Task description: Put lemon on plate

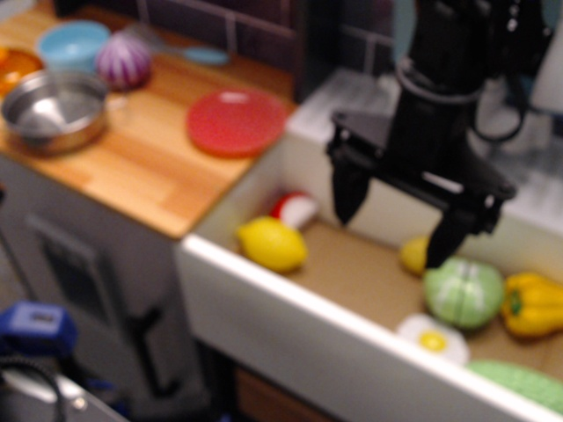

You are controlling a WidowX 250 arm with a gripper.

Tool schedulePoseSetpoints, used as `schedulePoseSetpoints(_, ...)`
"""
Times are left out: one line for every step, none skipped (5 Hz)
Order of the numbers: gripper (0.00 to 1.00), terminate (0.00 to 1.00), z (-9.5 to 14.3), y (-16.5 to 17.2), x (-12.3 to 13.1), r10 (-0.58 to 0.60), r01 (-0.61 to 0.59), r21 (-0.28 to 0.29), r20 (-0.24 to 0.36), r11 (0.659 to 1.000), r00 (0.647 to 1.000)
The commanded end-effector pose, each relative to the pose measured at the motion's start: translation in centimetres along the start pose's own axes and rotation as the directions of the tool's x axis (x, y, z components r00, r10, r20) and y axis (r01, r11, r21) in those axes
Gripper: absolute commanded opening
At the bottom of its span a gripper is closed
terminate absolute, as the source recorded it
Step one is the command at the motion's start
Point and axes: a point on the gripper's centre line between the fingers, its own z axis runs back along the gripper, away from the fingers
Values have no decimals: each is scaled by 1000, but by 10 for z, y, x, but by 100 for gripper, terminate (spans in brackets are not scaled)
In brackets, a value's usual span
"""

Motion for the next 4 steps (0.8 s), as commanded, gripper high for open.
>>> schedulePoseSetpoints(100, 0, 0, 0, 0, 0, 0, 0, 0, 1000, 1000)
schedulePoseSetpoints(100, 0, -7, 13, 1, -250, 244, 105, 46, 964, 967)
schedulePoseSetpoints(100, 0, -21, 26, 6, -487, 477, 152, 28, 865, 873)
schedulePoseSetpoints(100, 0, -36, 37, 22, -675, 659, 200, 18, 725, 737)
